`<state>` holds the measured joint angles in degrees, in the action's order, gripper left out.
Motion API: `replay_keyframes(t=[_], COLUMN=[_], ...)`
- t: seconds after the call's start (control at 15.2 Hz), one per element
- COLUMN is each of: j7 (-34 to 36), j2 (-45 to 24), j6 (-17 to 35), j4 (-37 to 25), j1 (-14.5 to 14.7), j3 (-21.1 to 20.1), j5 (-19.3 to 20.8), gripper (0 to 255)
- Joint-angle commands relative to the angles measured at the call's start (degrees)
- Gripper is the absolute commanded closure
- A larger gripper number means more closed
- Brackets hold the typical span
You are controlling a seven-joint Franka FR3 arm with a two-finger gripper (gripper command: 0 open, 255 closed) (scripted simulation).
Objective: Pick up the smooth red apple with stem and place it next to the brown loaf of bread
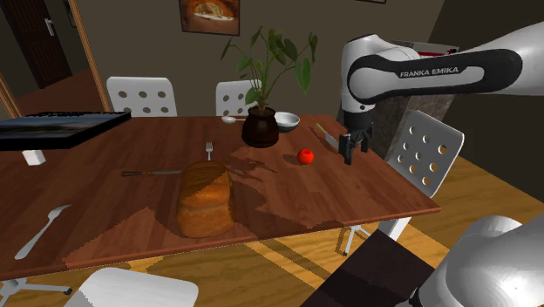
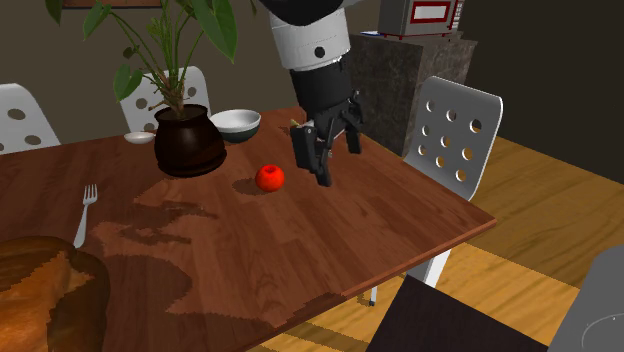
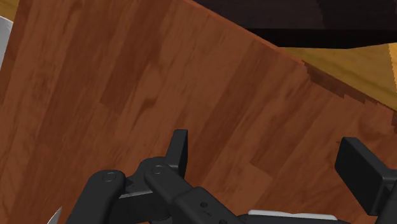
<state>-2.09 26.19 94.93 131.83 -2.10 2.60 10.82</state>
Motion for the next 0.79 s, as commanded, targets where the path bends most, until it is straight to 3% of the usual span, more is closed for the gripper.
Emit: replay_keyframes(t=[0.0,0.73], j7=[-1.22,-8.11], j2=[-4.20,-28.34], j6=[2.66,10.99], j4=[-1.62,-18.02], j1=[-0.16,-1.29], j3=[0.68,3.10], j5=[0.77,2.88], gripper=[0,0])
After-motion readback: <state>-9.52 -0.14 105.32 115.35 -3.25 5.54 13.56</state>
